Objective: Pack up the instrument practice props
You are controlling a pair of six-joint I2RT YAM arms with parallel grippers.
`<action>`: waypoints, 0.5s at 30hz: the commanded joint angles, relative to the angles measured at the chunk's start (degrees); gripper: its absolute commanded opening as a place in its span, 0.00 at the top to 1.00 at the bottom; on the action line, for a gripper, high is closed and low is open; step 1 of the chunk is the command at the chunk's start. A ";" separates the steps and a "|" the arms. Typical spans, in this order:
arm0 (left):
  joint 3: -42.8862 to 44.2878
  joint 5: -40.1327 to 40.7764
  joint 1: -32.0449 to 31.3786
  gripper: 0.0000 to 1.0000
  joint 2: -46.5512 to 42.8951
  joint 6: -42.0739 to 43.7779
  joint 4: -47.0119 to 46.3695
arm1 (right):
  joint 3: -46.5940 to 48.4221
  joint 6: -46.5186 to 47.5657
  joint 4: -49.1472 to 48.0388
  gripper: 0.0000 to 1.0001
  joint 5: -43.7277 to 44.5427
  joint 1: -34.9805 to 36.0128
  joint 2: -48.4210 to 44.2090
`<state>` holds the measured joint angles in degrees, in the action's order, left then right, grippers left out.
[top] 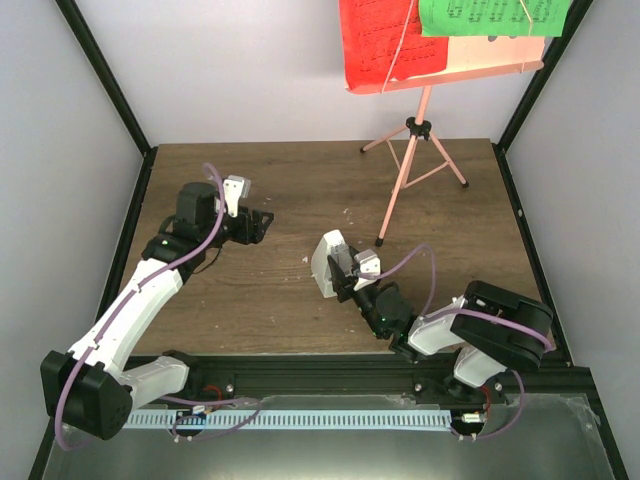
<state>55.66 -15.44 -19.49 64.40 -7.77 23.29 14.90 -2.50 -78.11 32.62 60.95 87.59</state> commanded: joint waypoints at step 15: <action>-0.38 0.43 0.16 0.25 -0.07 0.50 -0.28 | 1.53 -0.89 9.65 0.40 -1.74 0.39 2.29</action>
<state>55.64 -15.40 -19.49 64.45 -7.68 23.29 15.11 -3.25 -76.20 31.94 60.95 88.07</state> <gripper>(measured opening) 0.753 0.596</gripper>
